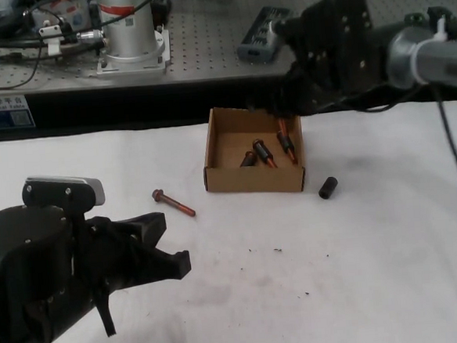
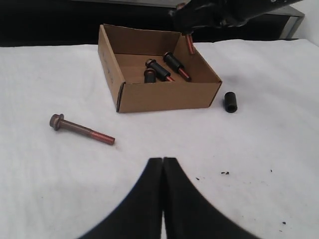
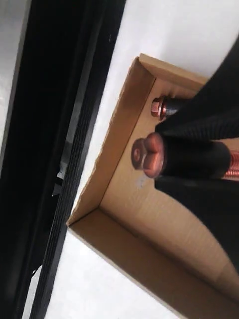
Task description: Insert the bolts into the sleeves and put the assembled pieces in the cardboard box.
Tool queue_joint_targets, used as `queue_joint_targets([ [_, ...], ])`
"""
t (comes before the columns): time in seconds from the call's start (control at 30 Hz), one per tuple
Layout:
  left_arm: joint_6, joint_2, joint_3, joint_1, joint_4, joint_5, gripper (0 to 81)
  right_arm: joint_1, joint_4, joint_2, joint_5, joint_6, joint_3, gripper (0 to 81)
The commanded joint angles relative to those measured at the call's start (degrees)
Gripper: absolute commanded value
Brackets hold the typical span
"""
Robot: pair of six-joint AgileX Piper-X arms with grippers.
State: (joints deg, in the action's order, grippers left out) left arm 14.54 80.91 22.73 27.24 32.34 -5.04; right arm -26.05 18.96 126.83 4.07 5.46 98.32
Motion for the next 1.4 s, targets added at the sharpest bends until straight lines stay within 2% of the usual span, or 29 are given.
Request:
queue_joint_targets([
  [0.0,0.3,-0.6,0.5,-0.1,0.8,0.1,0.7,0.3,-0.1,0.5,0.3,0.1,1.5,7.3],
  [0.1,0.3,-0.6,0.5,-0.1,0.8,0.1,0.7,0.3,0.5,1.7,0.8,0.1,1.5,6.8],
  [0.2,0.3,-0.6,0.5,-0.1,0.8,0.1,0.7,0.3,1.8,2.0,0.8,1.0,1.5,0.3],
  [0.33,0.3,-0.6,0.5,-0.1,0.8,0.1,0.7,0.3,3.0,2.0,0.8,1.0,1.5,11.3],
  [0.53,0.3,-0.6,0.5,-0.1,0.8,0.1,0.7,-0.1,3.4,1.9,0.8,1.6,1.5,13.7],
  [0.7,0.3,-0.6,0.5,-0.1,0.8,0.1,0.7,-0.1,3.5,1.1,0.8,3.9,1.5,29.5],
  [1.0,0.3,-0.6,0.5,-0.1,0.8,0.1,0.7,-0.2,7.1,-2.7,4.2,3.6,1.5,30.0],
  [1.37,-0.6,-0.6,0.5,-0.1,0.8,0.1,0.7,-0.8,26.2,-16.2,4.2,-7.1,1.5,30.0],
])
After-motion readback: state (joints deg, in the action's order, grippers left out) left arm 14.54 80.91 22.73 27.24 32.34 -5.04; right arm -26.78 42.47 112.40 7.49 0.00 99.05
